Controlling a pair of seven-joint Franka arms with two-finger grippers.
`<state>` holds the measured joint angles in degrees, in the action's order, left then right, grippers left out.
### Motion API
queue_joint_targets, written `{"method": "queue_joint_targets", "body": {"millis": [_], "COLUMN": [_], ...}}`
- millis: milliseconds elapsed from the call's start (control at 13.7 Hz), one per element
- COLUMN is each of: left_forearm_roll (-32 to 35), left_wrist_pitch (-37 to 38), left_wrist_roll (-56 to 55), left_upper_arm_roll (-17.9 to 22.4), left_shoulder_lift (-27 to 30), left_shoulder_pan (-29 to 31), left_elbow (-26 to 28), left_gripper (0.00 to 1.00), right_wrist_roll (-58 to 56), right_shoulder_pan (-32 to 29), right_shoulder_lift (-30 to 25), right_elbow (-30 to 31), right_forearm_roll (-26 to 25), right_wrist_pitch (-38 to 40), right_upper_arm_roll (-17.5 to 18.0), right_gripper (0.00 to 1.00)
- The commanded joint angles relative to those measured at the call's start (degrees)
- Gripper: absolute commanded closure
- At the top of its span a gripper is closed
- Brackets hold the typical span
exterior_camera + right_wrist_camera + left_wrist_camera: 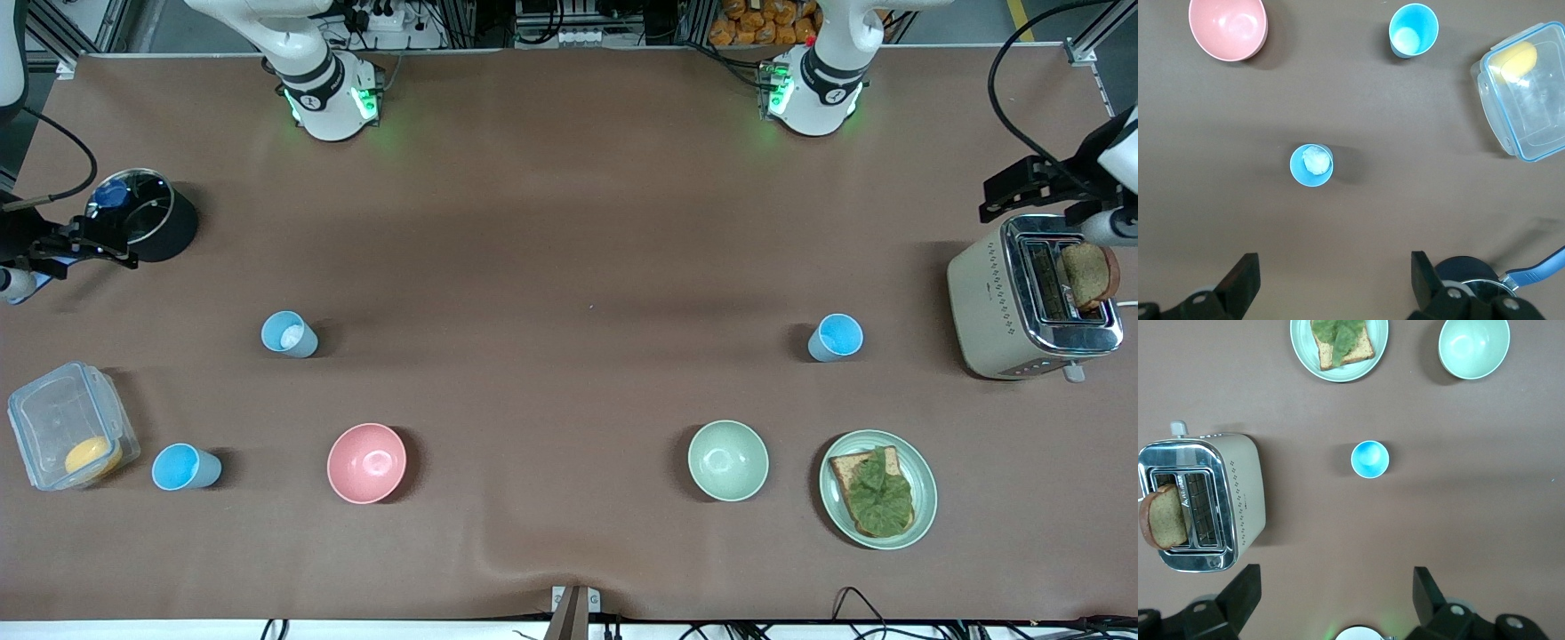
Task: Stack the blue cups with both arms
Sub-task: 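Reach the left gripper toward the blue cup beside the toaster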
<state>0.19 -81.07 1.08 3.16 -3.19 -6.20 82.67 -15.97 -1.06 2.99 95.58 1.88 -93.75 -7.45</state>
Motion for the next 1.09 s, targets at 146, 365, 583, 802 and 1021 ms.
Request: {"method": "queue_joint_targets", "body": {"millis": [146,365,583,802,1021], "left_forearm_roll": [-0.8,-0.6,-0.7,-1.0,-0.9], "left_wrist_pitch": [0.1,-0.5,-1.5,-4.5,-9.5], "left_wrist_roll": [-1.2,-1.1,-1.3,-1.4,-1.4], "left_upper_arm_roll": [-0.2,-0.1,-0.1,-0.2,-0.1], "left_shoulder_lift": [0.1,-1.7,-7.3,-10.3,-7.8], "left_shoulder_pan": [-0.6,0.0,-0.3,0.0,0.7], "left_elbow": [-0.5,-0.5,-0.5,2.0,9.2], "left_gripper": [0.00,0.00,0.00,0.00,0.00], "right_wrist_roll": [0.5,0.5,0.5,0.5,0.5], "right_shoulder_pan": [-1.1,-1.1,-1.1,-1.2,-1.1], "right_shoulder_lift": [0.3,0.3,0.3,0.2,0.2], "right_elbow": [-0.7,-0.7,-0.7,-0.7,-0.7], "right_forearm_roll": [0.9,0.9,0.9,0.9,0.9], "right_wrist_pitch": [0.7,0.7,0.7,0.7,0.8], "right_upper_arm_roll": [0.7,0.7,0.7,0.6,0.7], "right_gripper": [0.00,0.00,0.00,0.00,0.00]}}
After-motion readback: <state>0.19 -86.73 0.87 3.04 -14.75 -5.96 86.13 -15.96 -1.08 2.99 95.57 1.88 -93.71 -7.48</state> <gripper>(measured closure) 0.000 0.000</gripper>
